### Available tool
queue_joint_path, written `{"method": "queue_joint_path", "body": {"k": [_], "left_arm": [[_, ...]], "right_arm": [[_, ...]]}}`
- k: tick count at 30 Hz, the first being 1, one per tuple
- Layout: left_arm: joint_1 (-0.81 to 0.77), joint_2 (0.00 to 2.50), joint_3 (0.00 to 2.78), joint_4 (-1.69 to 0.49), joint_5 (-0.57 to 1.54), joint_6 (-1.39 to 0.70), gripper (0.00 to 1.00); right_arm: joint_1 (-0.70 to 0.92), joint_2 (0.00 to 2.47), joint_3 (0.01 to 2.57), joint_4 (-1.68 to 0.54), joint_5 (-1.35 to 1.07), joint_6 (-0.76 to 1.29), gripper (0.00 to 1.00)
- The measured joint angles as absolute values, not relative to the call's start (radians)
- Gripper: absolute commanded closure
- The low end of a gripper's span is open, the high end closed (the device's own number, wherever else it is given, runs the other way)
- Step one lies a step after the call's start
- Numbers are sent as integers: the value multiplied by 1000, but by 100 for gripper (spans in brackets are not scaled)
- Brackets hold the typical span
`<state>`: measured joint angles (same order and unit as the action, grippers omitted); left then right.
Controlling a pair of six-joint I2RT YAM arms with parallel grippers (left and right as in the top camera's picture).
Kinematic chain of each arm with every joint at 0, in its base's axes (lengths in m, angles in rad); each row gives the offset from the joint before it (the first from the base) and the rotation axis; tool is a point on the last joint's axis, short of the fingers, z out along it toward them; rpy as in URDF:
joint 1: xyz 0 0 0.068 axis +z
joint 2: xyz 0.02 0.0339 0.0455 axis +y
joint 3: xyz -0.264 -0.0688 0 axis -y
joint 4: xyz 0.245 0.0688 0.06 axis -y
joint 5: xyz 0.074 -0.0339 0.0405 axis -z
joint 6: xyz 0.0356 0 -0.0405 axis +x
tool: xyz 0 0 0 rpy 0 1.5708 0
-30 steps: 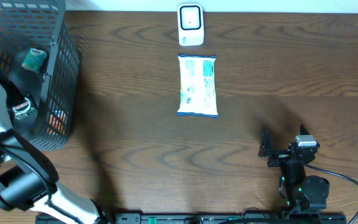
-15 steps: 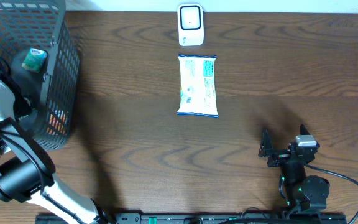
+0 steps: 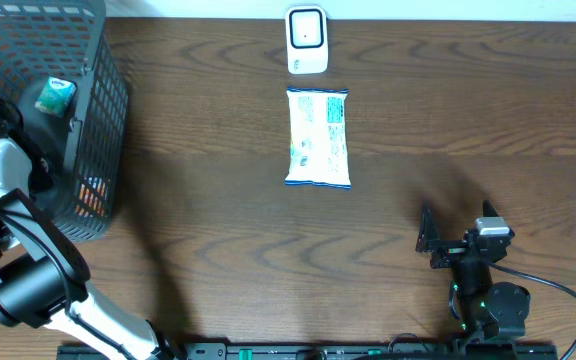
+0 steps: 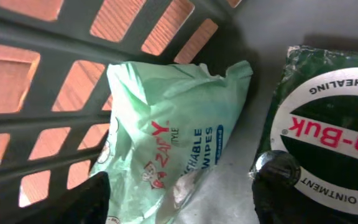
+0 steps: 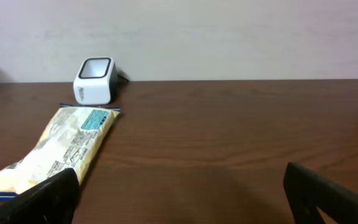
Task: Scan the item barcode
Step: 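Reach into the basket and grasp the green wipes pack with left gripper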
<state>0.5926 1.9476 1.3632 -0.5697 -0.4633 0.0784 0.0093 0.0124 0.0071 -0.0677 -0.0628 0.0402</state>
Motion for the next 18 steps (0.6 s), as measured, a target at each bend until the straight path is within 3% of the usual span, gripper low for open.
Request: {"method": "queue_joint_path", "body": {"k": [10, 18], "left_arm": [[627, 1941, 1363, -572, -342, 75, 35], [596, 1941, 1358, -575, -450, 80, 32]], "right_arm": [[9, 12, 7, -68, -63, 40, 1], [9, 12, 7, -68, -63, 40, 1]]}}
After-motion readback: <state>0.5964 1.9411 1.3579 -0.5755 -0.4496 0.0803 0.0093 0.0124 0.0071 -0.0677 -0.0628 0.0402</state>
